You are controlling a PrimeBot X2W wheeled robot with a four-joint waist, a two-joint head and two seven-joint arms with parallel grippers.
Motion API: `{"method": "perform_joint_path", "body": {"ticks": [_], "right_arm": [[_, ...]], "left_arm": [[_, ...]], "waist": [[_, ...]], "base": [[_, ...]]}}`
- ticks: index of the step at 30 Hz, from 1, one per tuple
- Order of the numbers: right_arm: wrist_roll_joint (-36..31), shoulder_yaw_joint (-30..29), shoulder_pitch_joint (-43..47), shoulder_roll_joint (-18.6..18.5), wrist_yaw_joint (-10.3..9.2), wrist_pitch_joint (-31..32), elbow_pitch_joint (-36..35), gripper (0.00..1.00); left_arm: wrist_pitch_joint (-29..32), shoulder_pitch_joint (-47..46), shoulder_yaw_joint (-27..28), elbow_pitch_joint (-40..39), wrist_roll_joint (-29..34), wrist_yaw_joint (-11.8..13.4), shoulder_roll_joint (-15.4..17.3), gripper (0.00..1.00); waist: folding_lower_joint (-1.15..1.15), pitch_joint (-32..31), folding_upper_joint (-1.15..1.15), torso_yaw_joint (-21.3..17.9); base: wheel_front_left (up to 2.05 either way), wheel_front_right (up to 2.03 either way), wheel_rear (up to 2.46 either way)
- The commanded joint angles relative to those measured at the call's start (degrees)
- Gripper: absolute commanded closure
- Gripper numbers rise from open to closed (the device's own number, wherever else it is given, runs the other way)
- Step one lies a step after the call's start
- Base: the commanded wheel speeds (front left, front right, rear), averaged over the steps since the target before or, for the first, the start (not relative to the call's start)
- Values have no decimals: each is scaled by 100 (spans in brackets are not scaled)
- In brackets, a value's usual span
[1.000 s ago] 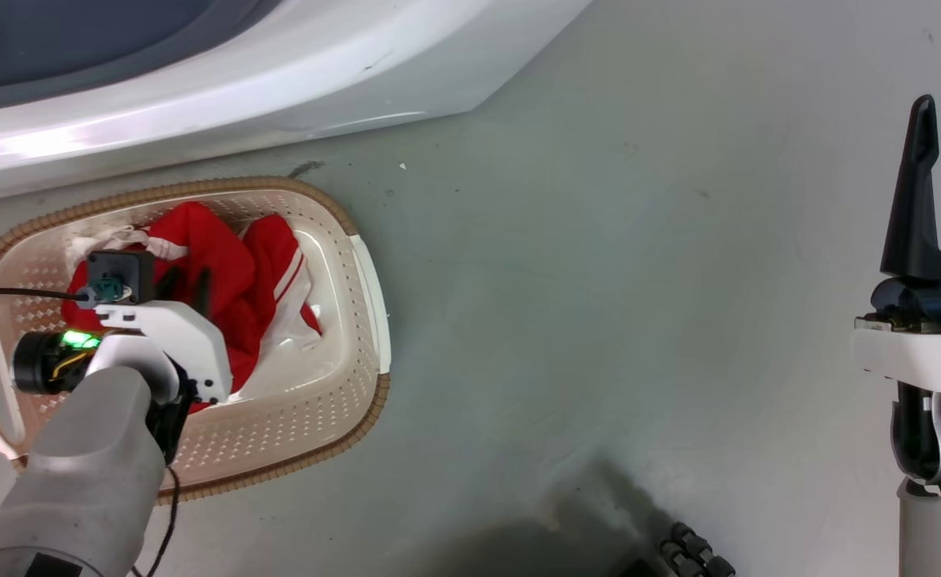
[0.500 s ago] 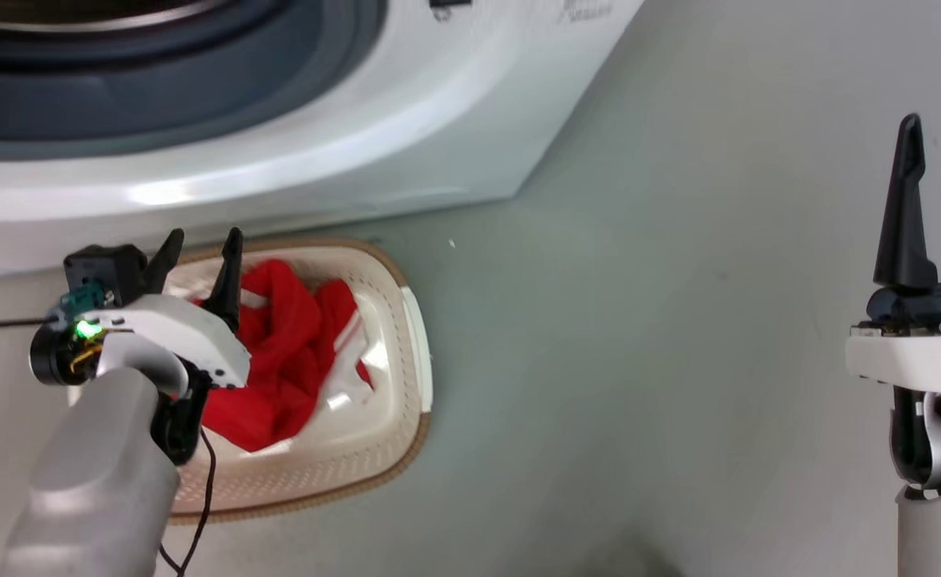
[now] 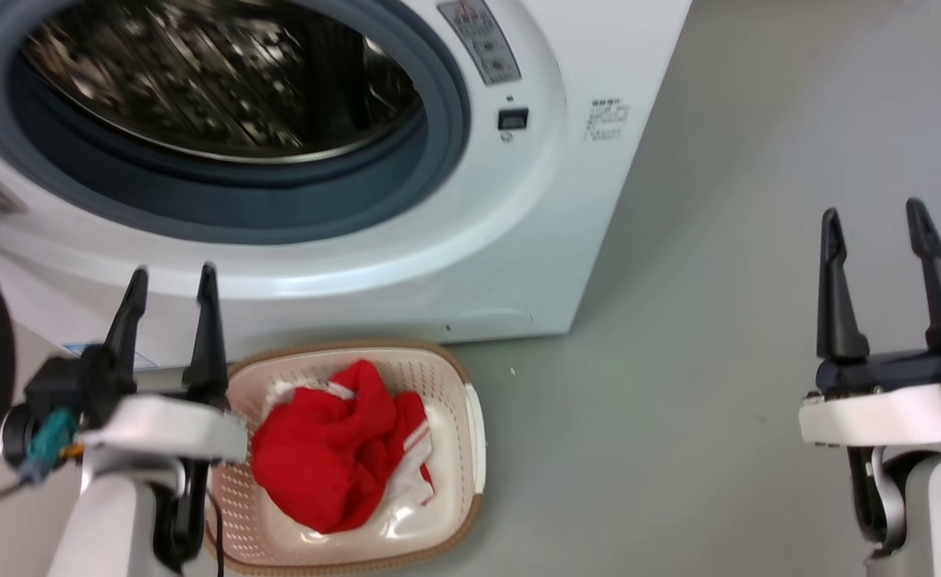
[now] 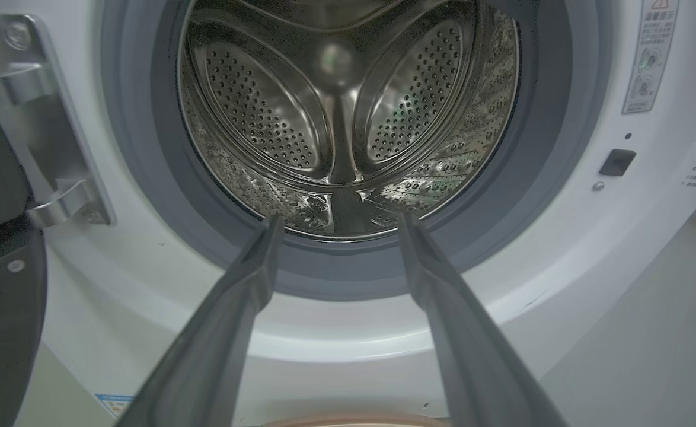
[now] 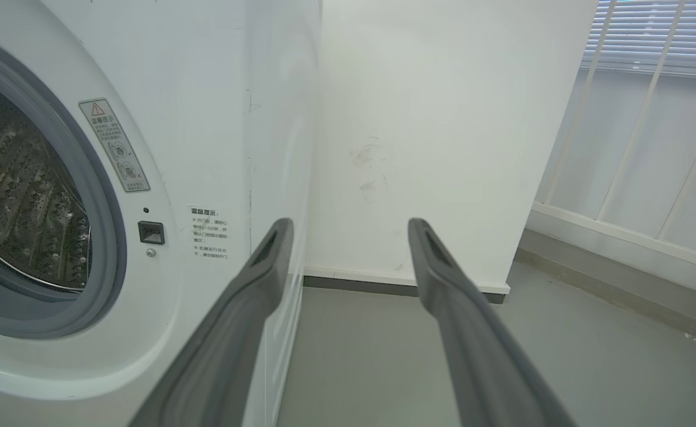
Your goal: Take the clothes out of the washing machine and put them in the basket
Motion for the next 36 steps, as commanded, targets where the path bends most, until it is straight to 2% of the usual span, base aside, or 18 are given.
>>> {"method": "perform_joint_path", "body": {"ticks": [1, 6, 13, 24, 36], "right_arm": [[-21, -1, 88, 7, -6, -11, 6, 0], [-27, 43, 327, 7, -6, -11, 80, 0], [-22, 159, 640, 7, -6, -11, 128, 0], [124, 198, 899, 6, -6, -11, 180, 0], [151, 183, 797, 7, -6, -11, 196, 0]], "left_arm": [[-14, 122, 28, -49, 48, 12, -32, 0], [-13, 921, 399, -908, 504, -35, -403, 0], [-14, 1632, 576, -1471, 1019, -92, -793, 0], [-14, 2051, 547, -1486, 1331, -151, -997, 0], [-15, 1895, 583, -1398, 1458, -153, -1055, 0]], "waist": [[1, -307, 0, 163], [1, -624, 0, 178], [1, -928, 0, 176], [1, -1078, 0, 129], [1, -1033, 0, 118]], "base": [[0, 0, 0], [0, 0, 0], [0, 0, 0], [0, 0, 0], [0, 0, 0]]}}
